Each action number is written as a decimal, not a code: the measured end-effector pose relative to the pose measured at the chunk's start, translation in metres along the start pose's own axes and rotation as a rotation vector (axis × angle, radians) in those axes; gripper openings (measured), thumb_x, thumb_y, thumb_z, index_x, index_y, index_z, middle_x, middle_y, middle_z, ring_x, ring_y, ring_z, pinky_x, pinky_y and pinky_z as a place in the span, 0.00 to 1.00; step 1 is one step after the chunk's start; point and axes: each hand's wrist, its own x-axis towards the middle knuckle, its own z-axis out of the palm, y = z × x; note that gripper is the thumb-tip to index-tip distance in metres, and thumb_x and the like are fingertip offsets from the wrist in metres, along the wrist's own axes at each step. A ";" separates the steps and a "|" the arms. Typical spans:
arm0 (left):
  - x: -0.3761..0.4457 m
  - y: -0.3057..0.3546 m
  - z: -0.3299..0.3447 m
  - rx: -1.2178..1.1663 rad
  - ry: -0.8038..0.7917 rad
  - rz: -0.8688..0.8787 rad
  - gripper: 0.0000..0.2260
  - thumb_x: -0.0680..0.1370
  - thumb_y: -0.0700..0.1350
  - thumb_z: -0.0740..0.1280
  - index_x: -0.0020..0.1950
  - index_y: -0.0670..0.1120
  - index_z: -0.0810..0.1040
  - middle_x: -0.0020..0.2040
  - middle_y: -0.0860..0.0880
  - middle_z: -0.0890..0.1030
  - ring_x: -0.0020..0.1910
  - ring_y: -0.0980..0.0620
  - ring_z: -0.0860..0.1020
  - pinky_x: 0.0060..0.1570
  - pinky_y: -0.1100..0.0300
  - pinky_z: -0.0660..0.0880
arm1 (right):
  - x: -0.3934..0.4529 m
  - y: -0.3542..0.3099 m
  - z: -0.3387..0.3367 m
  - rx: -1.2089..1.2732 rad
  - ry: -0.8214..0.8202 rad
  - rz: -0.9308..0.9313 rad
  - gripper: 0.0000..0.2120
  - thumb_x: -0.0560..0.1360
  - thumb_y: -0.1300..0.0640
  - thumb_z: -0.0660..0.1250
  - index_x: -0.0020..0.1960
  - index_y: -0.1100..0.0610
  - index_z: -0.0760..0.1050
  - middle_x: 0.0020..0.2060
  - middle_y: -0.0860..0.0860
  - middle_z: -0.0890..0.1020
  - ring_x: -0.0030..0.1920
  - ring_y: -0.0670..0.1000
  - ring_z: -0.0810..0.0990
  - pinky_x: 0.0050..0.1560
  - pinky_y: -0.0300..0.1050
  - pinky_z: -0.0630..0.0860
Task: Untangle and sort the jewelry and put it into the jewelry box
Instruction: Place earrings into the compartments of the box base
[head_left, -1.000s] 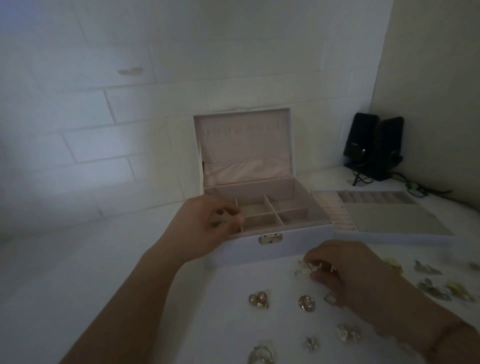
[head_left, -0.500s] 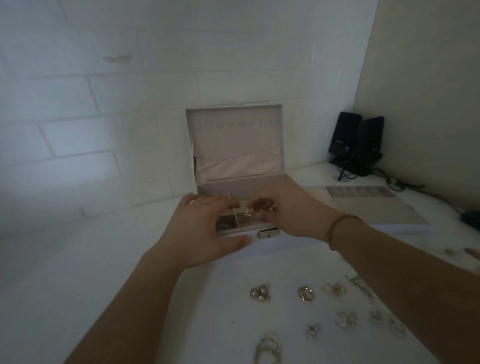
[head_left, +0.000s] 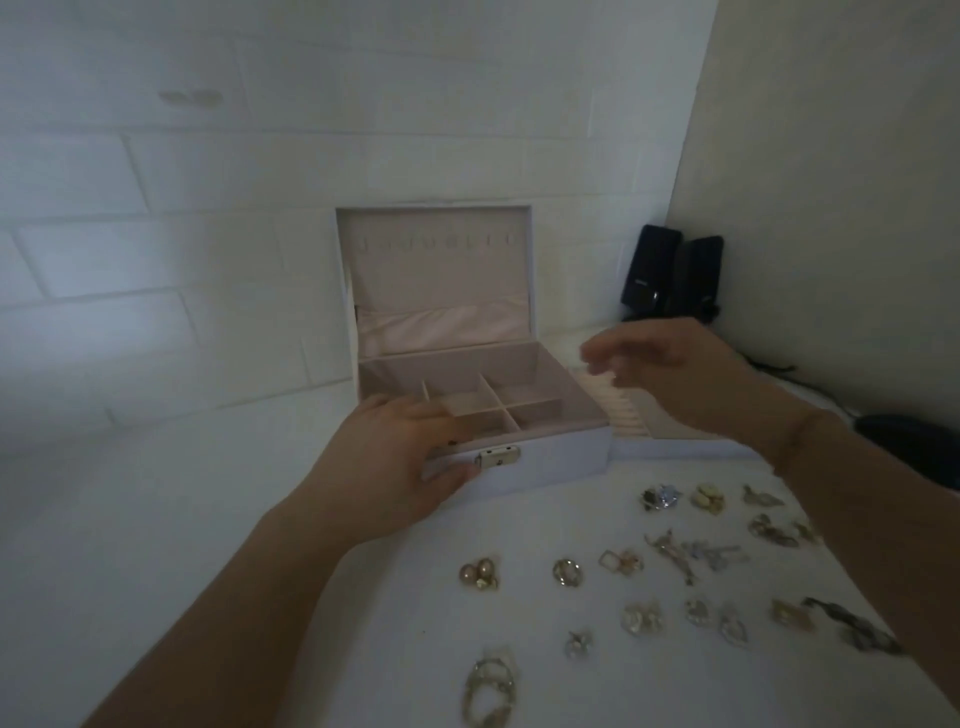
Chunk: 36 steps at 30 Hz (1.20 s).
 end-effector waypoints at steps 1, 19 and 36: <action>0.001 0.001 0.000 0.003 0.010 0.009 0.10 0.74 0.57 0.65 0.48 0.54 0.80 0.38 0.56 0.80 0.38 0.51 0.78 0.38 0.60 0.72 | -0.012 0.003 -0.010 -0.061 0.058 0.004 0.17 0.75 0.69 0.65 0.46 0.46 0.79 0.43 0.51 0.84 0.41 0.40 0.81 0.45 0.36 0.76; 0.005 0.002 -0.004 -0.125 -0.078 -0.073 0.15 0.74 0.58 0.61 0.38 0.49 0.78 0.33 0.55 0.75 0.35 0.57 0.73 0.32 0.54 0.74 | -0.077 0.050 0.008 -0.509 -0.297 0.009 0.10 0.75 0.58 0.68 0.55 0.50 0.81 0.52 0.44 0.79 0.54 0.43 0.76 0.60 0.36 0.68; -0.006 0.014 -0.014 -0.136 -0.061 -0.120 0.12 0.72 0.60 0.62 0.39 0.56 0.80 0.35 0.61 0.77 0.35 0.62 0.75 0.33 0.59 0.74 | -0.084 0.047 0.001 -0.450 -0.205 0.033 0.14 0.75 0.59 0.68 0.54 0.42 0.78 0.47 0.34 0.78 0.46 0.38 0.77 0.47 0.22 0.67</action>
